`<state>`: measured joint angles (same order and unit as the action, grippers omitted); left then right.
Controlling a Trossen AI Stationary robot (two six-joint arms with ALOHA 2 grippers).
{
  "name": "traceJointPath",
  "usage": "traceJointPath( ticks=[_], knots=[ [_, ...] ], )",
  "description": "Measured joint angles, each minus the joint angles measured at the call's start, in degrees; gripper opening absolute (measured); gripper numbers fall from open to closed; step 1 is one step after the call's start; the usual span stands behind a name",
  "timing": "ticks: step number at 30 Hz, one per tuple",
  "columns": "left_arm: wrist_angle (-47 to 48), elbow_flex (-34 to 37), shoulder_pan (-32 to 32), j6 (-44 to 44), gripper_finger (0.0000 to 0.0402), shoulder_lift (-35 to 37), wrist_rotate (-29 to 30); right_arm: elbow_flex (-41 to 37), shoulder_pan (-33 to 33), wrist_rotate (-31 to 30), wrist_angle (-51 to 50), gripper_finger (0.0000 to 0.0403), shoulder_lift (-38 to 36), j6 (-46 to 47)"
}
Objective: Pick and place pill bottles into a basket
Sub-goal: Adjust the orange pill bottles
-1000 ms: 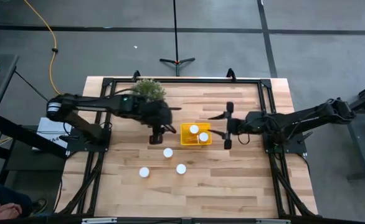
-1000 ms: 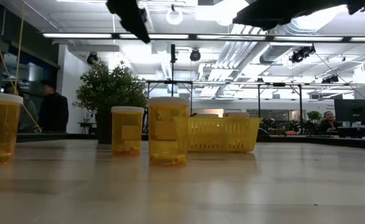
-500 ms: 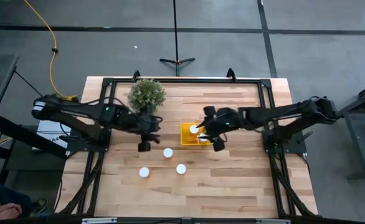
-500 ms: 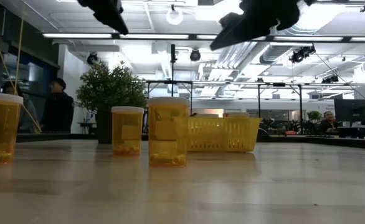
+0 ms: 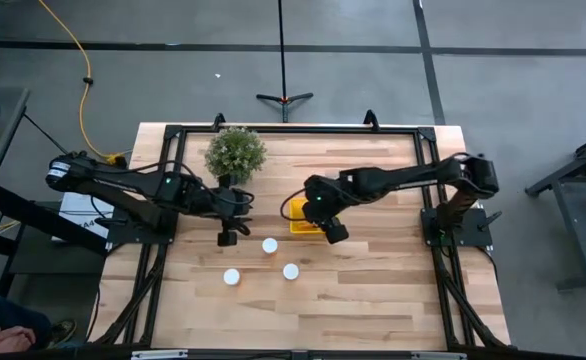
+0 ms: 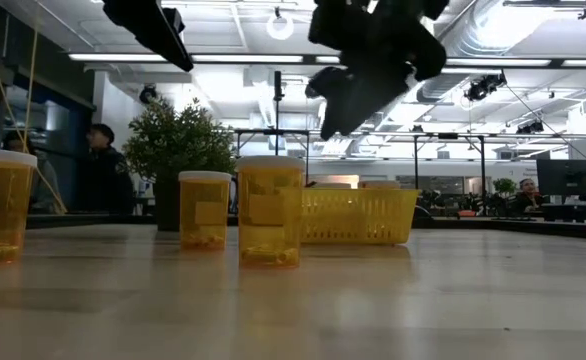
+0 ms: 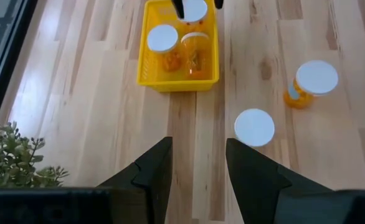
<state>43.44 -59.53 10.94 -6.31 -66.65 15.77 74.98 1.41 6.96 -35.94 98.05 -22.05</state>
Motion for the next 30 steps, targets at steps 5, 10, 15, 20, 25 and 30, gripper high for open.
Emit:
traceJointPath(
  ticks=[5,10,15,20,25,30],
  knots=[
    [0.93,0.00,-0.02,0.00,0.0184,0.14,0.00,1.05,0.79,2.11,0.24,0.0200,2.85,-0.03],
    [2.17,0.04,-0.02,0.00,0.0184,0.63,0.00,1.05,1.83,1.75,0.70,0.0200,4.84,-0.01],
    [2.29,0.02,-0.02,0.00,0.0184,0.95,0.00,1.05,2.43,2.54,0.47,0.0199,5.58,-0.53],
    [2.73,0.02,-0.02,0.00,0.0184,1.03,0.00,1.07,2.45,3.78,-0.51,0.0199,6.10,-1.29],
    [2.73,0.02,-0.02,0.00,0.0184,1.03,-0.02,1.07,2.32,4.13,-0.89,0.0199,6.88,-2.50],
    [3.03,0.02,-0.02,-0.22,0.0184,1.03,-0.02,1.07,2.71,4.29,-1.09,0.0199,7.46,-2.96]
  ],
)
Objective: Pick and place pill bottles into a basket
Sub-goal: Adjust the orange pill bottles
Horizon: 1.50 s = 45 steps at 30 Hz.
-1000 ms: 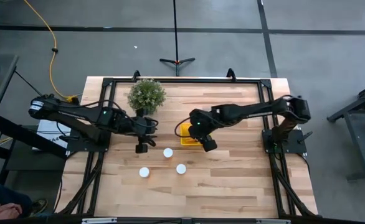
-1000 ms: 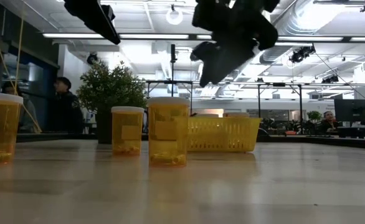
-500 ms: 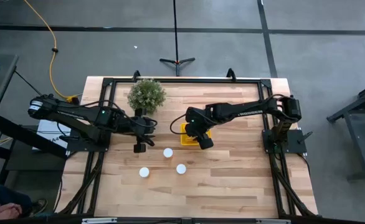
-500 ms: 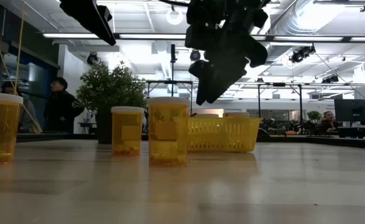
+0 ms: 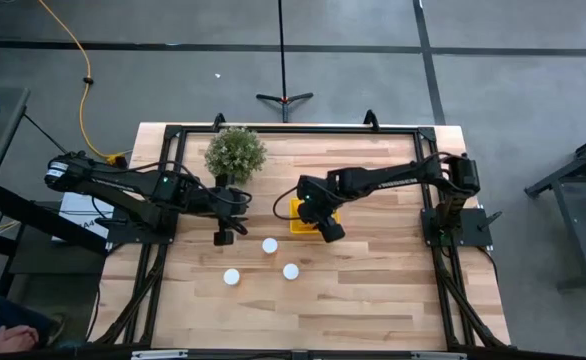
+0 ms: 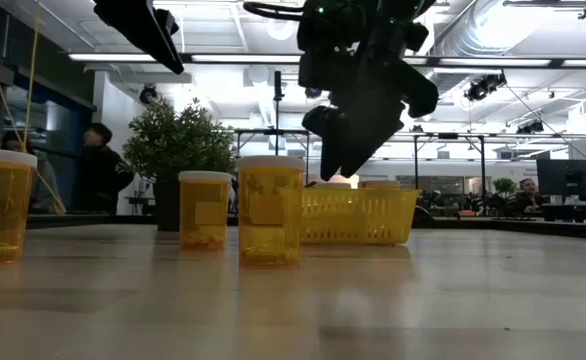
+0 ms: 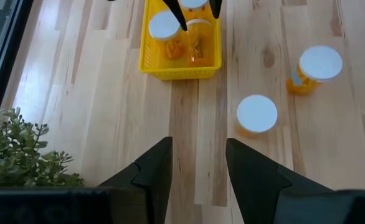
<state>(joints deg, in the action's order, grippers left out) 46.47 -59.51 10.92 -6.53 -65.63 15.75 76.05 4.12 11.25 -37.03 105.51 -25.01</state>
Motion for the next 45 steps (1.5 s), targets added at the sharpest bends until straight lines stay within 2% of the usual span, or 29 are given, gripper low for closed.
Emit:
traceJointPath(
  ticks=[4,8,13,17,21,30,32,38,42,45],
  knots=[
    [0.01,0.00,0.00,-0.39,0.0184,0.00,0.00,-0.04,0.60,0.32,0.87,0.0199,0.57,-0.16],
    [0.01,0.00,0.00,-0.83,0.0184,0.00,-0.01,-0.04,0.77,2.30,6.37,0.0199,0.59,-0.18],
    [0.03,0.00,0.00,-0.85,0.0184,0.00,-0.23,-0.04,1.39,-2.48,12.31,0.0199,0.59,0.60],
    [0.56,0.00,0.00,-1.28,0.0184,0.00,-0.64,-0.04,2.56,-3.43,12.57,0.0195,0.67,2.29],
    [0.86,0.00,-0.01,-1.31,0.0184,0.00,-0.81,-0.04,2.95,-3.09,12.34,0.0162,0.68,3.86],
    [1.55,-0.02,0.00,-1.31,0.0184,-0.04,-0.79,-0.02,3.10,-1.84,12.92,0.0014,3.69,5.50],
    [1.46,-0.04,0.00,-1.31,0.0184,-0.04,-0.76,-0.02,3.10,-2.35,13.02,0.0009,4.25,5.62],
    [1.49,-0.04,-0.01,-1.32,0.0184,-0.04,-0.75,-0.02,3.22,-7.13,10.93,0.0025,4.29,5.57],
    [1.47,-0.04,0.00,-1.32,0.0184,-0.04,-0.72,-0.02,3.52,-6.83,8.84,0.0005,4.29,5.53],
    [1.45,-0.04,0.00,-1.33,0.0184,-0.04,-0.69,-0.02,3.52,-6.83,8.52,0.0006,4.29,5.53]
  ],
)
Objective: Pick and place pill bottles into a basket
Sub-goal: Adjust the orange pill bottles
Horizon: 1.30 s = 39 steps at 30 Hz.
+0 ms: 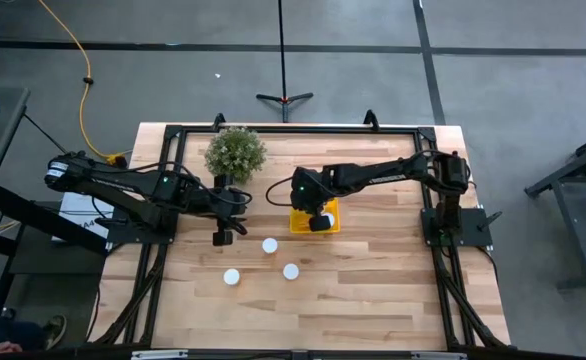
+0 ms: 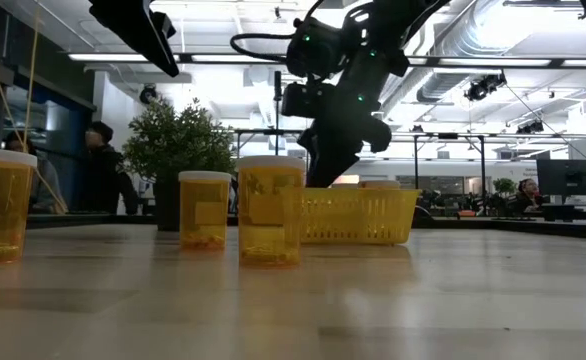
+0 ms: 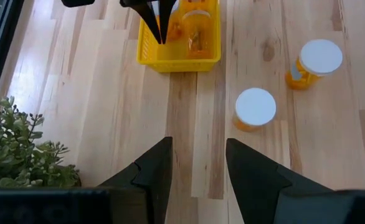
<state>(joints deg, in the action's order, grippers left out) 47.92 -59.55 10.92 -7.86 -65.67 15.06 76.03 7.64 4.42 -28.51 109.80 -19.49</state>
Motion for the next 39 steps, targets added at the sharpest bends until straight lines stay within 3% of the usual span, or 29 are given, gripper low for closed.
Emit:
traceJointPath(
  ticks=[18,23,25,30,35,39],
  knots=[
    [0.03,0.00,0.00,-0.16,0.0184,0.00,0.12,0.00,1.09,-0.35,-7.63,0.0001,-0.33,0.00],
    [0.00,0.00,-0.01,-0.15,0.0184,0.00,0.12,1.98,1.10,-2.44,-7.35,0.0013,-0.81,0.55],
    [-0.01,0.00,0.00,-0.16,0.0184,0.00,0.10,3.68,1.16,-0.67,-7.83,0.0022,-0.83,0.55],
    [0.25,0.00,0.00,-0.59,0.0184,0.00,0.08,6.72,0.51,7.78,-10.84,0.0088,-0.85,-0.30],
    [0.26,0.00,-0.01,-0.59,0.0184,0.00,0.06,7.06,-1.29,6.74,-13.77,0.0188,-0.71,-1.38],
    [0.48,0.00,0.00,-0.59,0.0184,0.00,0.06,7.10,-3.07,4.25,-13.49,0.0245,0.10,-1.38]
  ],
)
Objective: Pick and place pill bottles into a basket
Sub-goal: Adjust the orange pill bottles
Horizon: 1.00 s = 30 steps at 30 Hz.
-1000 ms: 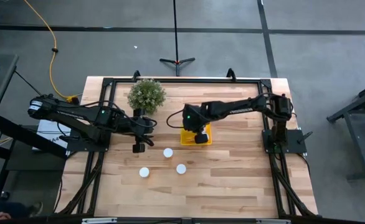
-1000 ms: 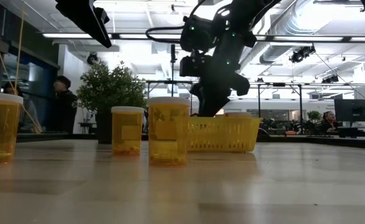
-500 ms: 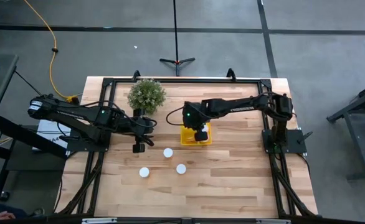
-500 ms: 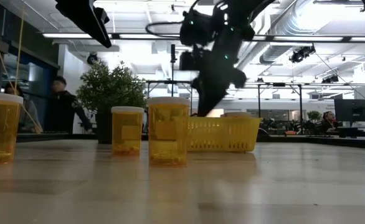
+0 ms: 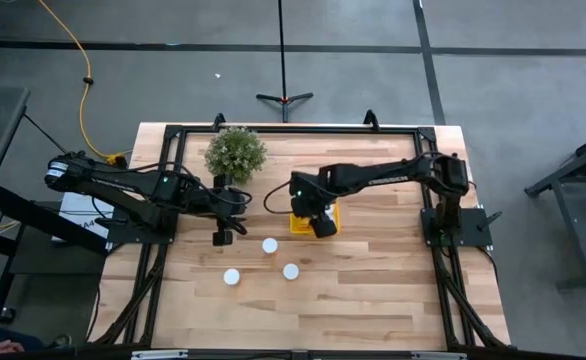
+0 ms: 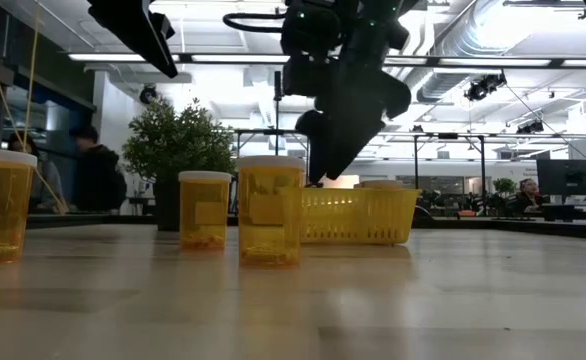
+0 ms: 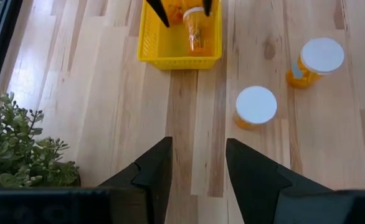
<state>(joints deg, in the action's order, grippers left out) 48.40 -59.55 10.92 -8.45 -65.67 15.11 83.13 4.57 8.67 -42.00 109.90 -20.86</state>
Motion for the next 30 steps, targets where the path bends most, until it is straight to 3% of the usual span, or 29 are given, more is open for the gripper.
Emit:
traceJointPath(
  ticks=[4,10,30],
  knots=[
    [0.04,0.00,0.00,0.00,0.0184,0.00,-0.02,0.04,-1.13,-2.95,0.04,0.0267,0.05,0.01],
    [0.15,0.00,-0.02,0.00,0.0184,0.00,-0.17,-0.70,-0.87,-5.38,0.34,0.0255,0.05,0.31],
    [0.15,0.00,0.00,0.00,0.0184,0.00,-0.14,-2.21,-0.86,-0.70,0.07,0.0234,0.05,1.40]
  ],
)
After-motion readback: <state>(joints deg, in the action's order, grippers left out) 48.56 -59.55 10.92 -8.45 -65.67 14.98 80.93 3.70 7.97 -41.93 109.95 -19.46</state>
